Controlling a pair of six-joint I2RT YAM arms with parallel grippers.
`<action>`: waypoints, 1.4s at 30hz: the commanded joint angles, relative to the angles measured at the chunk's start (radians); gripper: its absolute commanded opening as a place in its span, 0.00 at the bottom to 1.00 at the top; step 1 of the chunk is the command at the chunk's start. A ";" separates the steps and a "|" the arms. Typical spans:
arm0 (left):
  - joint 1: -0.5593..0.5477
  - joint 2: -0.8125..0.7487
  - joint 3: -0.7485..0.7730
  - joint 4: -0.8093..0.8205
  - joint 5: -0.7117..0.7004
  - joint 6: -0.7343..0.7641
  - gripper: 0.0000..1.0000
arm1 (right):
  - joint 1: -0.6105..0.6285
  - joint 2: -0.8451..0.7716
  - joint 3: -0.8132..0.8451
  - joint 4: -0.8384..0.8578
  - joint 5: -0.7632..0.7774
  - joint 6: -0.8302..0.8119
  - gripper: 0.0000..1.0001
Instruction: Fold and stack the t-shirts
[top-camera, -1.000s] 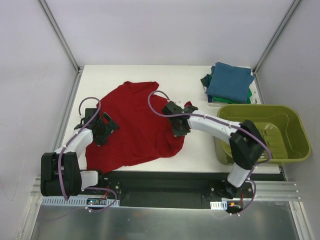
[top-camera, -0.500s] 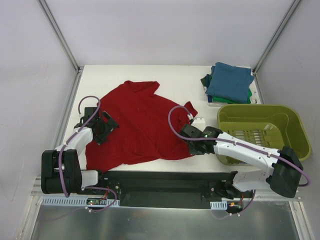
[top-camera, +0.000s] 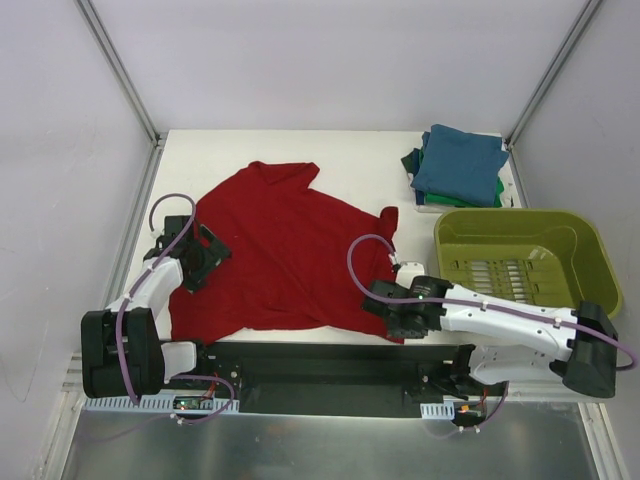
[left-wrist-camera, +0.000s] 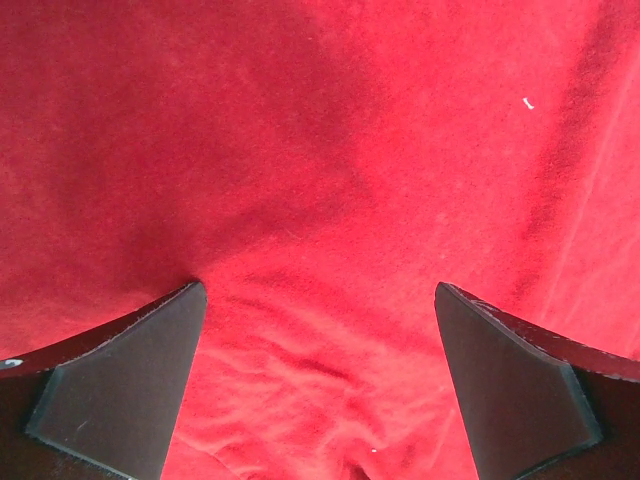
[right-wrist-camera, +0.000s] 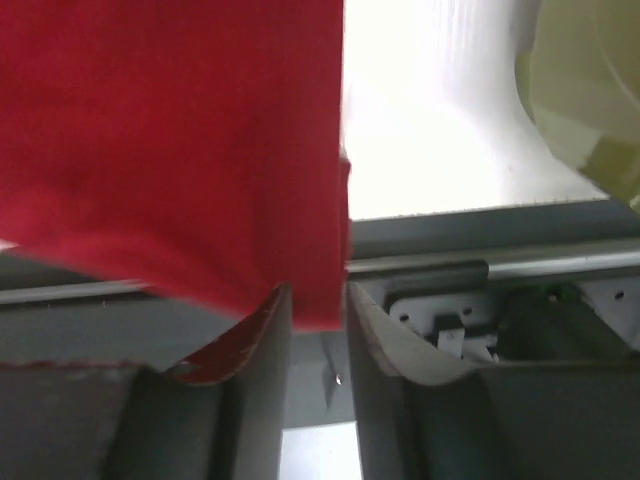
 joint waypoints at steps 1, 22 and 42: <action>0.008 -0.034 0.010 -0.036 -0.025 0.027 0.99 | 0.057 -0.058 0.042 -0.057 0.045 0.064 0.38; 0.008 -0.005 0.044 -0.040 -0.016 0.053 0.99 | -0.326 0.485 0.351 0.451 -0.232 -0.509 0.97; 0.021 0.346 0.302 -0.037 -0.063 0.032 0.99 | -0.707 1.066 0.878 0.313 -0.447 -0.606 0.97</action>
